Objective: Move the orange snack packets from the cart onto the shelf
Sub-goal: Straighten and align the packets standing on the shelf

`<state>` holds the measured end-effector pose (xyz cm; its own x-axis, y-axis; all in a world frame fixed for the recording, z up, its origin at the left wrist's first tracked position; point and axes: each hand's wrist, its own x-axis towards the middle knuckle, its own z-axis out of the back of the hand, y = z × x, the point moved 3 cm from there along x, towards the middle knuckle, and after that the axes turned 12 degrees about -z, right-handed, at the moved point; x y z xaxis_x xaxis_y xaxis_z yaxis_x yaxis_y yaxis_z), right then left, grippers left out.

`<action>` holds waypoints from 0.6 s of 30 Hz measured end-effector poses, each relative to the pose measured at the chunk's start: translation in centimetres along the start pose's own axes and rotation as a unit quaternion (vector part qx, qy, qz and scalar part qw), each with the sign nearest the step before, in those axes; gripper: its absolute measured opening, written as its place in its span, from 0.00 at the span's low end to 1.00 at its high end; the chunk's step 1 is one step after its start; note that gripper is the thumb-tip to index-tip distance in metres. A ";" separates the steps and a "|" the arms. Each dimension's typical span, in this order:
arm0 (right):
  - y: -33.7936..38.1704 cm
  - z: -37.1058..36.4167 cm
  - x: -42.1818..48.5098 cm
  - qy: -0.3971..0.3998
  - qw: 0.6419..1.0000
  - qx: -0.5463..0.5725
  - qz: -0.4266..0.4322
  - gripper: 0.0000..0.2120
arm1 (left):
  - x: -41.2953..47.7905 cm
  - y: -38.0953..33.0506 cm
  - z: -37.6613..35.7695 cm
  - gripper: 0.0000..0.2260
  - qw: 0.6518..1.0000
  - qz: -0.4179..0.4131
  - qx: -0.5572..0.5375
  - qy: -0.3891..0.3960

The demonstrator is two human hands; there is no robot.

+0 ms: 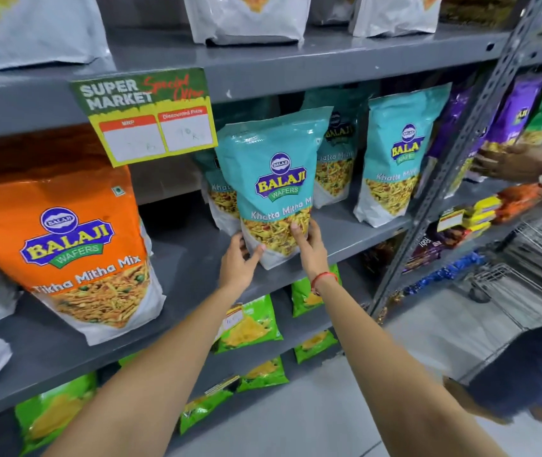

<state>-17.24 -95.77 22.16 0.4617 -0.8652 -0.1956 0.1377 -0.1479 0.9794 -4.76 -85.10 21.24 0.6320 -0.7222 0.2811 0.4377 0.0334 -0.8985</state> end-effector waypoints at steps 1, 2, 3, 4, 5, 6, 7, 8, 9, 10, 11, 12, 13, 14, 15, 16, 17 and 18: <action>-0.1 -0.3 -0.2 0.005 1.000 -0.004 0.008 0.32 | -0.5 0.1 0.5 0.23 1.000 -0.010 0.000 -0.006; -0.2 -0.5 -0.5 0.009 1.000 -0.007 0.014 0.31 | -0.9 0.2 0.9 0.23 1.000 -0.016 0.003 -0.011; -0.2 -0.7 -0.7 0.012 1.000 -0.008 0.018 0.31 | -1.1 0.2 1.3 0.22 1.000 -0.020 0.006 -0.013; -0.2 -0.8 -0.8 0.015 1.000 -0.008 0.019 0.31 | -1.2 0.1 1.6 0.22 1.000 -0.022 0.008 -0.013; -0.2 -0.8 -0.9 0.018 1.000 -0.006 0.017 0.31 | -1.3 -0.2 1.7 0.22 1.000 -0.026 0.008 -0.011; -0.3 -0.7 -1.0 0.020 1.000 -0.005 0.014 0.32 | -1.5 -0.6 1.7 0.22 0.999 -0.032 0.006 -0.017; -0.3 -0.3 -1.0 0.019 1.000 -0.006 0.011 0.34 | -1.8 -1.1 1.6 0.24 0.998 -0.045 0.006 -0.038; -0.3 0.3 -0.9 0.010 1.000 -0.006 0.009 0.35 | -2.3 -1.6 1.3 0.26 0.995 -0.061 0.015 -0.077; -0.2 1.1 -0.9 -0.005 1.000 -0.002 0.009 0.36 | -3.1 -2.2 1.1 0.27 0.989 -0.078 0.035 -0.121; -0.1 2.2 -0.7 -0.024 1.000 0.006 0.012 0.36 | -4.0 -2.8 0.8 0.27 0.981 -0.102 0.057 -0.153; 0.0 3.7 -0.3 -0.045 0.999 0.016 0.014 0.35 | -4.6 -3.4 -0.1 0.27 0.975 -0.134 0.073 -0.161; 0.1 5.3 0.1 -0.064 0.998 0.024 0.014 0.34 | -5.1 -3.9 -1.0 0.26 0.971 -0.170 0.085 -0.145; 0.3 6.8 0.5 -0.085 0.996 0.029 0.013 0.34 | -5.4 -4.5 -2.1 0.25 0.967 -0.205 0.099 -0.111; 0.4 8.8 1.0 -0.108 0.994 0.033 0.012 0.34 | -5.4 -5.0 -3.7 0.23 0.962 -0.239 0.113 -0.067; 0.4 10.3 1.5 -0.127 0.991 0.035 0.010 0.33 | -5.3 -5.5 -5.0 0.22 0.954 -0.269 0.126 -0.022; 0.6 12.1 2.2 -0.144 0.989 0.033 0.007 0.33 | -4.8 -6.0 -6.6 0.22 0.948 -0.291 0.130 0.018; 0.8 13.5 2.8 -0.151 0.988 0.025 0.003 0.32 | -4.2 -6.3 -7.9 0.22 0.945 -0.297 0.127 0.050; 1.0 14.8 3.6 -0.154 0.988 0.013 -0.001 0.32 | -3.3 -6.6 -9.1 0.23 0.946 -0.291 0.122 0.074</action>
<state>-28.47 -106.10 23.18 0.1733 -0.9690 -0.1761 0.1130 -0.1580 0.9809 -15.58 -89.22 23.13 0.1497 -0.7554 0.6379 0.8305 -0.2540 -0.4957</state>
